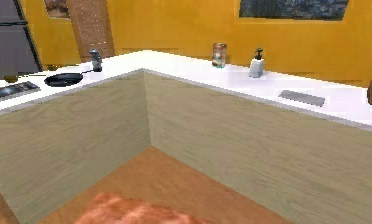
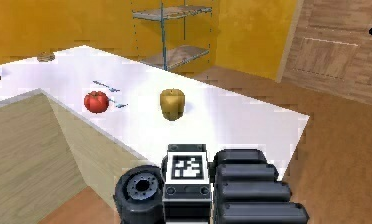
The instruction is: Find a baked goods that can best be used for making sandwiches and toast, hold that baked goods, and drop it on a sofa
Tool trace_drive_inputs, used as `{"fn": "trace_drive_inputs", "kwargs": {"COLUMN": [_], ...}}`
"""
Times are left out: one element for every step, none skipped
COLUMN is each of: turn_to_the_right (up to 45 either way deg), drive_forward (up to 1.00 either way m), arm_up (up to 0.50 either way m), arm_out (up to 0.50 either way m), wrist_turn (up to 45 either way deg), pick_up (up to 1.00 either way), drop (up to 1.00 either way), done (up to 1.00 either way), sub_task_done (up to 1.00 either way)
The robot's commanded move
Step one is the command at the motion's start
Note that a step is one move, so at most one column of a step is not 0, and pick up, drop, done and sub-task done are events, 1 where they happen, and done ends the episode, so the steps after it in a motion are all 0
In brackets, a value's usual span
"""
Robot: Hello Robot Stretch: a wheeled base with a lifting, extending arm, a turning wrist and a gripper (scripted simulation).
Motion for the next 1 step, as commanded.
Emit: {"fn": "trace_drive_inputs", "kwargs": {"turn_to_the_right": [-45.0], "drive_forward": [0.00], "arm_up": [0.00], "arm_out": [0.00], "wrist_turn": [0.0], "pick_up": [0.00], "drop": [0.00], "done": [0.00], "sub_task_done": [0.00]}}
